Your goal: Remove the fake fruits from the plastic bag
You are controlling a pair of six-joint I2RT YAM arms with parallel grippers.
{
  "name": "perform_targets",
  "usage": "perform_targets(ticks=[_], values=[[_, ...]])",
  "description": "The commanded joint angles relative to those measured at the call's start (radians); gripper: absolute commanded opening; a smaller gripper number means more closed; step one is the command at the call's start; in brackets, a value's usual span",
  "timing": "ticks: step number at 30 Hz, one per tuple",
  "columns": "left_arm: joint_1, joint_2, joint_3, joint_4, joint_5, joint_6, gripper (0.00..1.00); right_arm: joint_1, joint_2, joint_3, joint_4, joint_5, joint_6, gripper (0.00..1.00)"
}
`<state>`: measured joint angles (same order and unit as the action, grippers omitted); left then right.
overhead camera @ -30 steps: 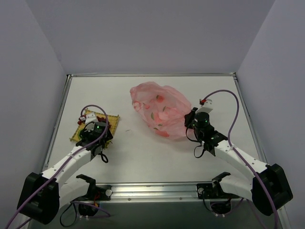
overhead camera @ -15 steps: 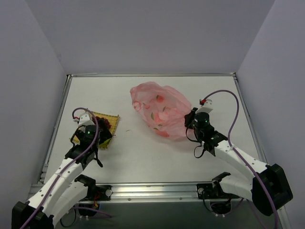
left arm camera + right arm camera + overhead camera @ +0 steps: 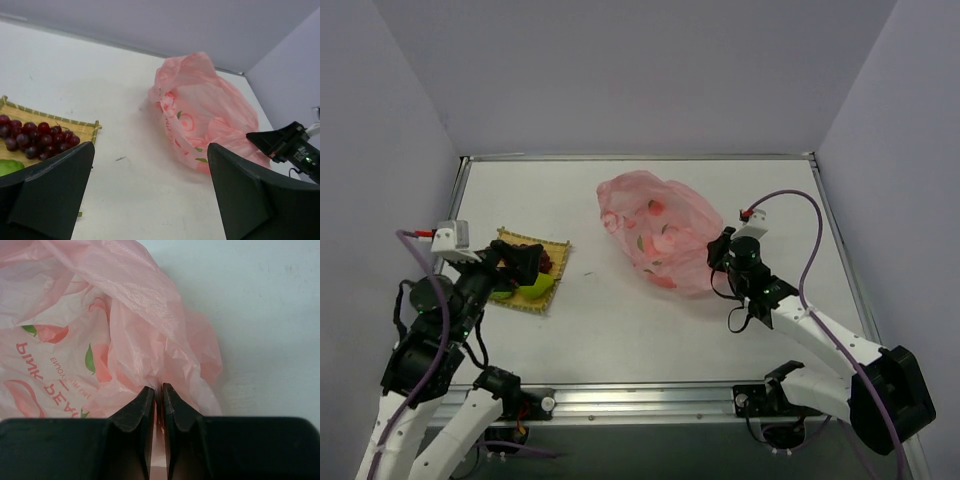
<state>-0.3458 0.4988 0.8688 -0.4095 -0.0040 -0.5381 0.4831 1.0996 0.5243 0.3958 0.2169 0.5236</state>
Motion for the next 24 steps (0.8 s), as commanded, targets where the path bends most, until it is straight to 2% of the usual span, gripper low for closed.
perform_targets(ticks=[1, 3, 6, 7, 9, 10, 12, 13, 15, 24], values=[[-0.002, -0.063, 0.104, -0.161, 0.065, 0.156, 0.94, -0.008, -0.047, 0.002, -0.027, 0.029, 0.001, 0.1], [-0.001, -0.089, 0.11, -0.213, 0.047, 0.181, 0.94, -0.008, -0.075, 0.008, -0.054, 0.032, -0.002, 0.12], [-0.002, -0.161, 0.061, -0.227, 0.025, 0.201, 0.94, -0.005, -0.112, 0.035, -0.115, 0.027, -0.017, 0.24], [-0.002, -0.195, 0.043, -0.227, 0.022, 0.202, 0.94, -0.006, -0.119, 0.043, -0.145, 0.015, -0.022, 0.33], [-0.002, -0.223, -0.013, -0.223, 0.019, 0.202, 0.94, -0.005, -0.147, 0.066, -0.175, -0.001, -0.03, 0.43], [-0.002, -0.245, -0.03, -0.221, 0.016, 0.201, 0.94, -0.001, -0.156, 0.075, -0.213, -0.004, -0.03, 0.57], [-0.001, -0.255, -0.022, -0.224, 0.013, 0.21, 0.94, 0.002, -0.196, 0.097, -0.248, 0.004, -0.025, 0.71], [-0.001, -0.267, -0.022, -0.221, 0.015, 0.222, 0.94, 0.003, -0.213, 0.105, -0.285, 0.01, -0.024, 0.83], [-0.001, -0.279, -0.037, -0.206, 0.015, 0.219, 0.94, 0.008, -0.268, 0.132, -0.319, 0.01, -0.022, 1.0], [0.008, -0.302, -0.04, -0.192, 0.073, 0.227, 0.94, 0.018, -0.533, 0.198, -0.479, 0.076, 0.0, 1.0]])
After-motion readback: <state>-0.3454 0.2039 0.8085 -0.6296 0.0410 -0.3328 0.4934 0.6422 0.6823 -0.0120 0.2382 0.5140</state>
